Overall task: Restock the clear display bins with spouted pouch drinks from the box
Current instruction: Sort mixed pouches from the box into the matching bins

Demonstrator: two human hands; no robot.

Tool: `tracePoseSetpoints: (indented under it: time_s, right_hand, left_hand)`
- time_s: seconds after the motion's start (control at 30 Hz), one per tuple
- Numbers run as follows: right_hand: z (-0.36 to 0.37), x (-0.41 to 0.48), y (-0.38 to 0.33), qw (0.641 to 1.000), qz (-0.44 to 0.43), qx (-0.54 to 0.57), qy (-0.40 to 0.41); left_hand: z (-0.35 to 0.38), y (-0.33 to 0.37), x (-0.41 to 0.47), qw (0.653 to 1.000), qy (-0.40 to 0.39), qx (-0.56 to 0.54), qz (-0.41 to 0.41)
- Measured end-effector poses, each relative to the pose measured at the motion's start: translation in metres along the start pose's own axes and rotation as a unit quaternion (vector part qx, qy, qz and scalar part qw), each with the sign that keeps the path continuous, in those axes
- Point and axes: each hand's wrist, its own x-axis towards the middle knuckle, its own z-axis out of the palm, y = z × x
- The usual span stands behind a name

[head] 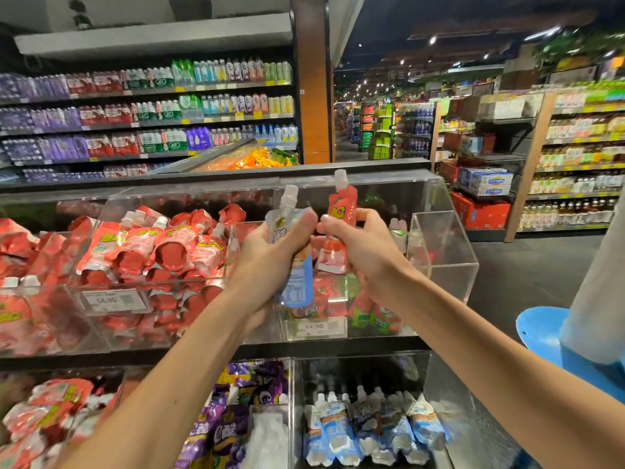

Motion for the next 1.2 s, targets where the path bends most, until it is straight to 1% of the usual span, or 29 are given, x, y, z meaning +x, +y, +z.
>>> tracePoseSetpoints:
  time_s: [0.03, 0.1, 0.13, 0.2, 0.23, 0.3, 0.33, 0.37, 0.47, 0.53, 0.6, 0.67, 0.7, 0.73, 0.77, 0.83, 0.87, 0.9, 0.93, 0.97, 1.03, 1.1, 1.13, 1.2]
  right_hand:
    - [-0.007, -0.008, 0.002, 1.0, -0.005, -0.001, -0.002]
    - [-0.025, -0.035, 0.011, 0.999, -0.014, 0.008, -0.028]
    - [-0.036, -0.051, 0.02, 0.999, -0.018, 0.02, -0.041]
    - [-0.056, -0.084, 0.046, 0.997, -0.01, 0.05, -0.055]
    - [-0.064, -0.1, 0.061, 0.997, 0.007, 0.062, -0.055]
    - [-0.076, -0.124, 0.099, 0.993, 0.076, 0.081, -0.038]
    - [-0.08, -0.132, 0.117, 0.99, 0.113, 0.081, -0.023]
    - [-0.084, -0.136, 0.136, 0.987, 0.145, 0.071, -0.005]
    - [-0.094, -0.136, 0.177, 0.969, 0.23, 0.067, 0.065]
    - [-0.103, -0.132, 0.194, 0.956, 0.264, 0.075, 0.107]
    - [-0.112, -0.127, 0.206, 0.947, 0.283, 0.079, 0.132]
    - [-0.119, -0.122, 0.216, 0.94, 0.293, 0.079, 0.156]
    - [-0.121, -0.12, 0.219, 0.936, 0.298, 0.086, 0.166]
    - [-0.123, -0.117, 0.222, 0.933, 0.301, 0.098, 0.172]
    - [-0.124, -0.116, 0.223, 0.93, 0.305, 0.109, 0.172]
    - [-0.126, -0.113, 0.223, 0.928, 0.314, 0.129, 0.152]
    - [-0.127, -0.113, 0.224, 0.928, 0.319, 0.135, 0.139]
    - [-0.128, -0.112, 0.224, 0.926, 0.324, 0.139, 0.13]
    - [-0.127, -0.111, 0.224, 0.925, 0.329, 0.144, 0.125]
    - [-0.127, -0.111, 0.224, 0.924, 0.333, 0.145, 0.122]
    - [-0.125, -0.109, 0.226, 0.923, 0.339, 0.144, 0.113]
    - [-0.122, -0.106, 0.229, 0.921, 0.346, 0.146, 0.103]
    - [-0.121, -0.104, 0.23, 0.919, 0.351, 0.15, 0.1]
    - [-0.119, -0.102, 0.231, 0.917, 0.358, 0.148, 0.096]
  left_hand:
    - [-0.001, -0.006, -0.006, 1.0, -0.013, -0.009, 0.004]
    - [0.0, -0.028, -0.02, 0.996, -0.056, -0.06, -0.02]
    - [0.001, -0.045, -0.027, 0.993, -0.069, -0.083, -0.045]
    - [0.002, -0.083, -0.038, 0.985, -0.065, -0.11, -0.114]
    - [0.002, -0.101, -0.048, 0.98, -0.085, -0.113, -0.142]
    - [0.012, -0.124, -0.081, 0.968, -0.143, -0.092, -0.184]
    - [0.018, -0.13, -0.095, 0.961, -0.161, -0.077, -0.21]
    - [0.023, -0.137, -0.104, 0.956, -0.162, -0.071, -0.233]
    - [0.04, -0.173, -0.104, 0.952, -0.118, -0.052, -0.278]
    - [0.049, -0.194, -0.094, 0.947, -0.051, -0.01, -0.318]
    - [0.052, -0.216, -0.084, 0.946, 0.001, 0.082, -0.313]
    - [0.051, -0.24, -0.069, 0.939, 0.032, 0.223, -0.26]
    - [0.052, -0.25, -0.062, 0.923, 0.026, 0.302, -0.237]
    - [0.052, -0.258, -0.056, 0.897, 0.008, 0.391, -0.207]
    - [0.053, -0.264, -0.051, 0.859, -0.021, 0.484, -0.165]
    - [0.055, -0.275, -0.041, 0.752, -0.078, 0.649, -0.085]
    - [0.054, -0.282, -0.037, 0.7, -0.099, 0.704, -0.072]
    - [0.053, -0.287, -0.033, 0.658, -0.12, 0.739, -0.077]
    - [0.051, -0.295, -0.031, 0.628, -0.141, 0.76, -0.093]
    - [0.049, -0.302, -0.031, 0.607, -0.159, 0.771, -0.11]
    - [0.044, -0.312, -0.032, 0.59, -0.187, 0.778, -0.112]
    - [0.04, -0.314, -0.031, 0.588, -0.208, 0.775, -0.108]
    - [0.039, -0.313, -0.03, 0.599, -0.212, 0.762, -0.124]
    - [0.035, -0.307, -0.027, 0.637, -0.209, 0.726, -0.152]
